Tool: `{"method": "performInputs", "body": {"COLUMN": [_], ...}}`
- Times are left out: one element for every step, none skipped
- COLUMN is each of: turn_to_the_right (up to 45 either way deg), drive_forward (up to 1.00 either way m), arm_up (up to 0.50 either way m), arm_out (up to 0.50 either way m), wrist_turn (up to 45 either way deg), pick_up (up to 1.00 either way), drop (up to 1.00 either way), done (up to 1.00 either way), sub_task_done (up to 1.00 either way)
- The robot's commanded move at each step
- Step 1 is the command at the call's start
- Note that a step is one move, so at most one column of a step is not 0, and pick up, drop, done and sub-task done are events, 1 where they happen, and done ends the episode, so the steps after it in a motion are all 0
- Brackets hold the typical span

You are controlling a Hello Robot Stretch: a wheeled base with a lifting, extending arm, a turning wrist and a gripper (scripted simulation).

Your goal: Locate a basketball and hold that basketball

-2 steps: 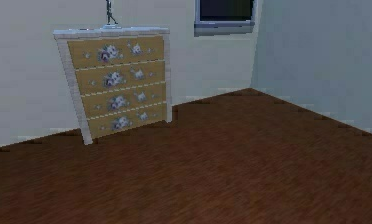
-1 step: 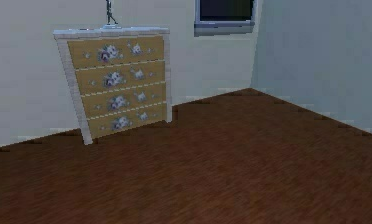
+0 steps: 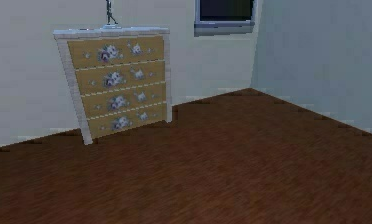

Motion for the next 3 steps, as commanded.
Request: {"method": "performInputs", "body": {"turn_to_the_right": [0.0, 0.0, 0.0], "drive_forward": [0.0, 0.0, 0.0], "arm_up": [0.0, -0.3, 0.0], "arm_out": [0.0, 0.0, 0.0], "wrist_turn": [21.0, 0.0, 0.0], "pick_up": [0.0, 0.0, 1.0], "drop": [0.0, 0.0, 0.0], "done": [0.0, 0.0, 0.0], "sub_task_done": [0.0, 0.0, 0.0]}}
